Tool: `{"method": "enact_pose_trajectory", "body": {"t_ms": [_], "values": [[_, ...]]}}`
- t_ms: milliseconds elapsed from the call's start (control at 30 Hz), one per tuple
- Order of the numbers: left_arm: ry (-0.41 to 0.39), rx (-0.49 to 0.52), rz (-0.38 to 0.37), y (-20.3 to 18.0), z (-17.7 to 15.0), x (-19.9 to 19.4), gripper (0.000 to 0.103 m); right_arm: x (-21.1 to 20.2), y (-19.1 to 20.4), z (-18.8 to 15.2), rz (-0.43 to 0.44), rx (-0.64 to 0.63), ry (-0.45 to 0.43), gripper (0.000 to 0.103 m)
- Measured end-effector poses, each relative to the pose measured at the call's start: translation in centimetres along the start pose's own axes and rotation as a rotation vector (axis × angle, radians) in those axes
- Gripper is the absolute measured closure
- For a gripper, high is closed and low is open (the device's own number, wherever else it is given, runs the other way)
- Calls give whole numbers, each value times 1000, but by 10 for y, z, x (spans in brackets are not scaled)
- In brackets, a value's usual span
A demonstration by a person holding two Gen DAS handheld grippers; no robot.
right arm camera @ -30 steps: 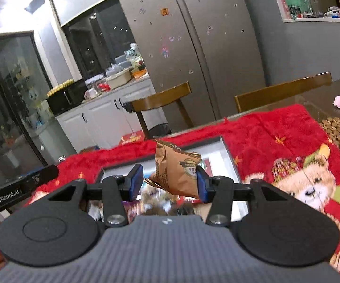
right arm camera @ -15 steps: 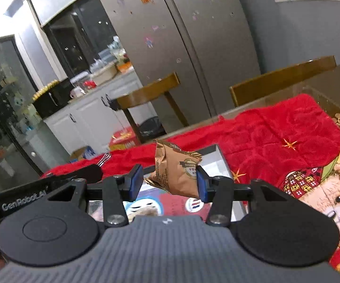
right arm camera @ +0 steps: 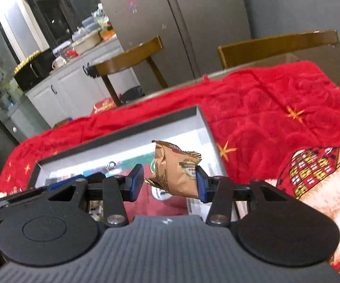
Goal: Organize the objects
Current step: 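Lift both held items and carry them over the black box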
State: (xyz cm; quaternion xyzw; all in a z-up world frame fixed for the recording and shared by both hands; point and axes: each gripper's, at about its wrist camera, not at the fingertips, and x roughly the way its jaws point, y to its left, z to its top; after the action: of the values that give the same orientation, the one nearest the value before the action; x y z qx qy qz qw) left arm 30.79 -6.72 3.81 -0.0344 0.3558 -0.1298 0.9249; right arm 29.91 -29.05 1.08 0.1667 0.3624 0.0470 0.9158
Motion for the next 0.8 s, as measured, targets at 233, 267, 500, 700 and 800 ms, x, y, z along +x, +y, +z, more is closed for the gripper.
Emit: {"method": "enact_pose_trajectory", "body": {"t_ms": [233,267,500,700,800], "values": [[46,-35,-16,11,-2,10,70,4,4,-4,11,-30,5,53],[45,-34,-15,11,-3,10,70,4,4,-4,10,-30,7,53],[73,-51,-36,12,-2,11,70,4,4,-3,3,-36,19,52],[98,-65,-45,15,-3,15,70,4,5,-4,-2,-46,19,52],[102,-67,-43,14,-2,16,70,4,5,-3,2,-46,22,51]]}}
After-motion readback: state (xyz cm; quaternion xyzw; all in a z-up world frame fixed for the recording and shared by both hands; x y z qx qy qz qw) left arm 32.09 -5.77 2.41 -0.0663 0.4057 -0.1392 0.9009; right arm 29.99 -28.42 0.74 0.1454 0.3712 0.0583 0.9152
